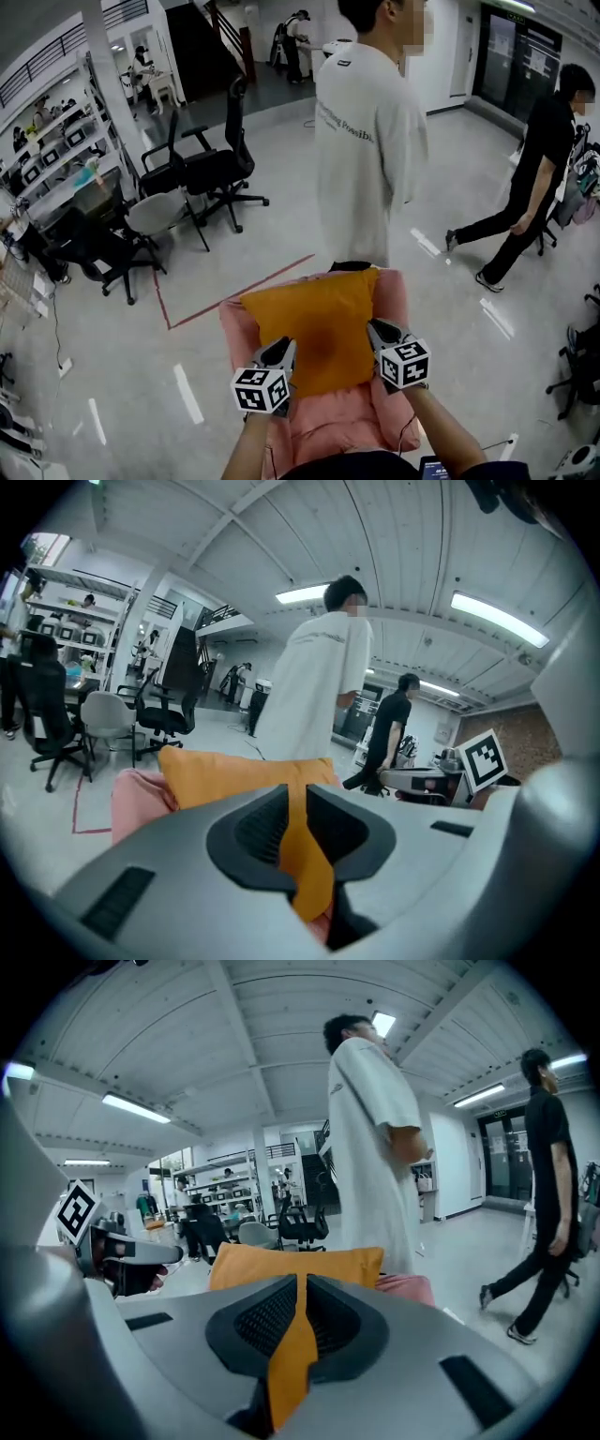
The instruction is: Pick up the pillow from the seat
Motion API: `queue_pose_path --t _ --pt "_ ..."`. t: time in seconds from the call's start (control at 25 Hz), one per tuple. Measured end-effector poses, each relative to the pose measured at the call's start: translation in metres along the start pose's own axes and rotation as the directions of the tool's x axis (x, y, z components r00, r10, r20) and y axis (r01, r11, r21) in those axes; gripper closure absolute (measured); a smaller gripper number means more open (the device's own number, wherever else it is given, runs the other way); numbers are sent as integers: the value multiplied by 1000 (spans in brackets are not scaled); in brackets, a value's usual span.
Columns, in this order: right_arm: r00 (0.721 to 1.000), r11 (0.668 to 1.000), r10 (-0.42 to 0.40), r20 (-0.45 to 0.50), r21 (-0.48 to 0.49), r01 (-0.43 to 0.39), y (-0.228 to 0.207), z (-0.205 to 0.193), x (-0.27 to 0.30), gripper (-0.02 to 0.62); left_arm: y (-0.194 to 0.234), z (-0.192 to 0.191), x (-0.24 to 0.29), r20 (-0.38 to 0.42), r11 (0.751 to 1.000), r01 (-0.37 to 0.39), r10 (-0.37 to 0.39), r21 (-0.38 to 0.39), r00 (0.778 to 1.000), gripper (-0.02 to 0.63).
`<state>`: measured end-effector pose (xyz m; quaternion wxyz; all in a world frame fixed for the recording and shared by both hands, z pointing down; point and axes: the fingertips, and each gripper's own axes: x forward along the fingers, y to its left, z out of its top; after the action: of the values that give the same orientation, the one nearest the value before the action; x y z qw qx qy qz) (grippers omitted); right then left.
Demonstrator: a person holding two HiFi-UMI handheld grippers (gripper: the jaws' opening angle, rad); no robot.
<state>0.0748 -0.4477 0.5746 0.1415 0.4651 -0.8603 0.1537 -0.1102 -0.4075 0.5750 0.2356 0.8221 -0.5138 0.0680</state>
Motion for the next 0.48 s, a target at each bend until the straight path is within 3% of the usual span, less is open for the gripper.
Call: queue_pose_path --t 0.08,0.2,0.48 --pt "1000 1000 3 -9 2 -3 -5 0 8 568 7 -1 5 -9 1000 -6 5 -8 1000 530" --pt "999 1000 23 -31 11 -23 -11 -2 24 490 19 -3 14 -19 1000 -24 24 -20 1000 489" --pt "996 999 35 -76 19 -33 -32 -6 55 421 46 -3 37 -36 996 -85 84 -29 996 392"
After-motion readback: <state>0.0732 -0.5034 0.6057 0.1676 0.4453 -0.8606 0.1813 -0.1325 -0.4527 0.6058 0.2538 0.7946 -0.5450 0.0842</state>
